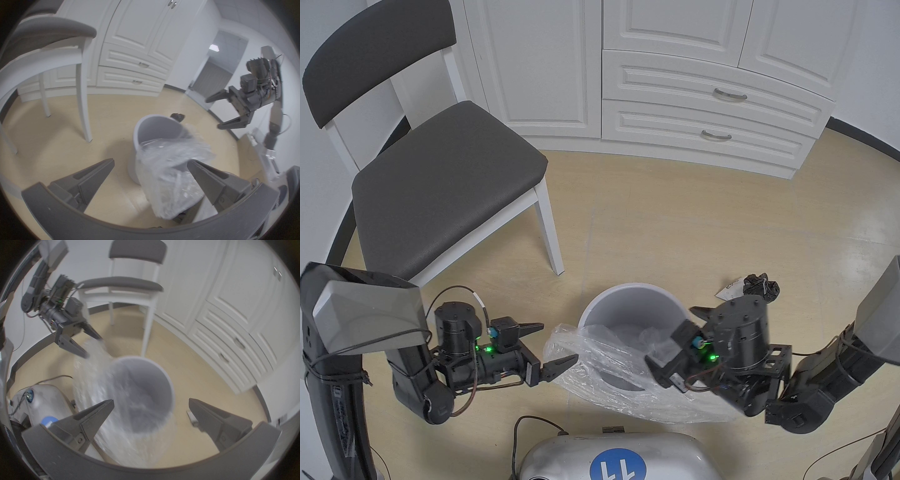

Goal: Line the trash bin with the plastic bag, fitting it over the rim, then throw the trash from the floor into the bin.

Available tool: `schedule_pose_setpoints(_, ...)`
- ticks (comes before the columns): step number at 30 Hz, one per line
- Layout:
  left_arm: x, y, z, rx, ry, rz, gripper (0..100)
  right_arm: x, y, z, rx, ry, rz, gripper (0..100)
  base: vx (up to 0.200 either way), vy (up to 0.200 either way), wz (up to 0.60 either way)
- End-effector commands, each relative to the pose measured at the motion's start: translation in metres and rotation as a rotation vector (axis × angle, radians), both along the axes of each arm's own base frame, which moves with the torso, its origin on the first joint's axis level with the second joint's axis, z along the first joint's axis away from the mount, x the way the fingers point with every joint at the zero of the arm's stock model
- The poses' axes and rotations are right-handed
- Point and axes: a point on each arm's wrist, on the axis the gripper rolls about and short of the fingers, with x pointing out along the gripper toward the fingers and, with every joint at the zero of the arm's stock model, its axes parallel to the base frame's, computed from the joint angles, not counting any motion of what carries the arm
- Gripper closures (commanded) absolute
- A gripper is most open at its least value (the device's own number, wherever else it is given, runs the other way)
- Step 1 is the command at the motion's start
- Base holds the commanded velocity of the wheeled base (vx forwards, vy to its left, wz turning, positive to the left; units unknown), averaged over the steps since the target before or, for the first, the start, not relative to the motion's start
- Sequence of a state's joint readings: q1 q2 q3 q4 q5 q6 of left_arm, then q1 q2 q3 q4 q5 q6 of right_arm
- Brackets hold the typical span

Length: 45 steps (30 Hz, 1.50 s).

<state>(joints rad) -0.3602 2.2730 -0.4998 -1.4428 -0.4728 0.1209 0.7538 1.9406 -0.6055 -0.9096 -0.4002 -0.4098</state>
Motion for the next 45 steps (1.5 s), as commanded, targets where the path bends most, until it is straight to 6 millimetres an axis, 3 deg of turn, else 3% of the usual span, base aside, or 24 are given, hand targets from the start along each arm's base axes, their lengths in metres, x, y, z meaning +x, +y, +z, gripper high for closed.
schedule_pose_setpoints(1, -0.014, 0.046, 0.029, -0.026, -0.069, -0.078, 0, -0.022, 0.058, -0.002, -0.088, -0.022, 0.118, 0, 0.000, 0.000, 0.00)
schedule_pose_setpoints(5, -0.010, 0.072, 0.029, -0.067, -0.080, -0.158, 0, -0.022, 0.066, -0.013, -0.108, -0.006, 0.131, 0, 0.000, 0.000, 0.00)
schedule_pose_setpoints(11, -0.002, 0.084, 0.030, -0.081, -0.094, -0.151, 0, -0.021, 0.063, -0.022, -0.176, -0.002, 0.138, 0, 0.000, 0.000, 0.00)
schedule_pose_setpoints(17, 0.000, 0.087, 0.032, -0.080, -0.105, -0.141, 0, -0.021, 0.057, -0.034, -0.256, 0.016, 0.148, 0, 0.000, 0.000, 0.00)
schedule_pose_setpoints(33, 0.005, 0.093, 0.036, -0.080, -0.143, -0.122, 0, 0.006, 0.076, -0.060, -0.272, 0.018, 0.101, 0, 0.000, 0.000, 0.00)
schedule_pose_setpoints(40, 0.006, 0.093, 0.037, -0.081, -0.148, -0.121, 0, 0.019, 0.071, -0.061, -0.259, 0.021, 0.079, 0, 0.000, 0.000, 0.00)
schedule_pose_setpoints(41, 0.006, 0.093, 0.037, -0.081, -0.148, -0.121, 0, 0.019, 0.071, -0.061, -0.259, 0.021, 0.077, 100, 0.000, 0.000, 0.00)
schedule_pose_setpoints(45, 0.006, 0.095, 0.037, -0.079, -0.156, -0.117, 0, 0.025, 0.067, -0.050, -0.233, 0.004, 0.059, 100, 0.000, 0.000, 0.00)
